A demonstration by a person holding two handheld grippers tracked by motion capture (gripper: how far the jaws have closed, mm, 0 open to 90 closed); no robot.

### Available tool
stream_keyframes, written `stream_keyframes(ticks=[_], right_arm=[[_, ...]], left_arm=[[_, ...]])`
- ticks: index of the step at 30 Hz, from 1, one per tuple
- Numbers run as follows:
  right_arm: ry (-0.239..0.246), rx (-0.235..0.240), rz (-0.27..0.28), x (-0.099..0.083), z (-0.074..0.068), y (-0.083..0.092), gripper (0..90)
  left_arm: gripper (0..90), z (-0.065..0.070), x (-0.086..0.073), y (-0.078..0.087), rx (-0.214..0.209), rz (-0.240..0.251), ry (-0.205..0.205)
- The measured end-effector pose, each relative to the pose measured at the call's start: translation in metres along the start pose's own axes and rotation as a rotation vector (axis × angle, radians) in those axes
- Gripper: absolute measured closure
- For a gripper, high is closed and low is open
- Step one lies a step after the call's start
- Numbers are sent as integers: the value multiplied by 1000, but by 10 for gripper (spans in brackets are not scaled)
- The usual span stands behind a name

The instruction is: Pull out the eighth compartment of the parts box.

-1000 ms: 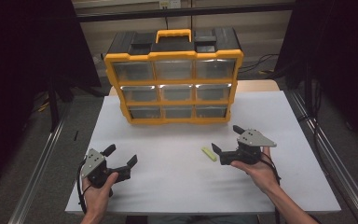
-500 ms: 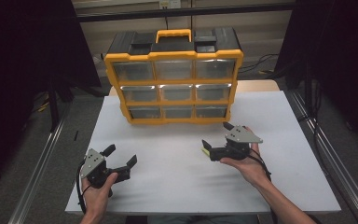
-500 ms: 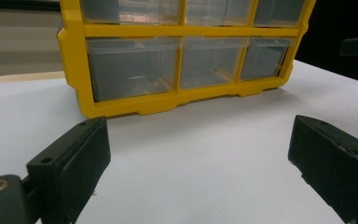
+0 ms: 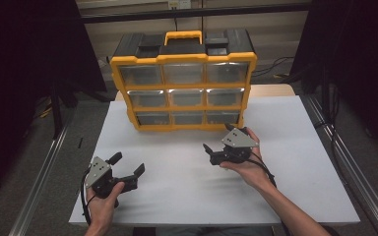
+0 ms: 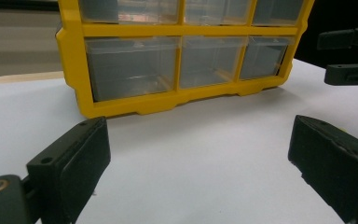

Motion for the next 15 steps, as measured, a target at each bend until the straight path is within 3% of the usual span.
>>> stream_keyframes(ticks=[4,5,15], right_arm=[[20,-13,16,4,-1,-4,30],[49,-18,10,6,-1,-7,26],[170,-78,13,9,3,-20,35]], left_arm=[[56,0,0,0,-1,-1,0],[56,0,0,0,-1,0,0],[55,0,0,0,-7,-3,-1]])
Point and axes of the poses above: each handheld gripper's, and its own axes: y roughly backward along the jaws, x roughly out of its top, z roughly to its right, the point moved 3 cm from there along -y, roughly forward along the jaws, and after that the axes turned 3 degrees about y, right-handed, at the moved point
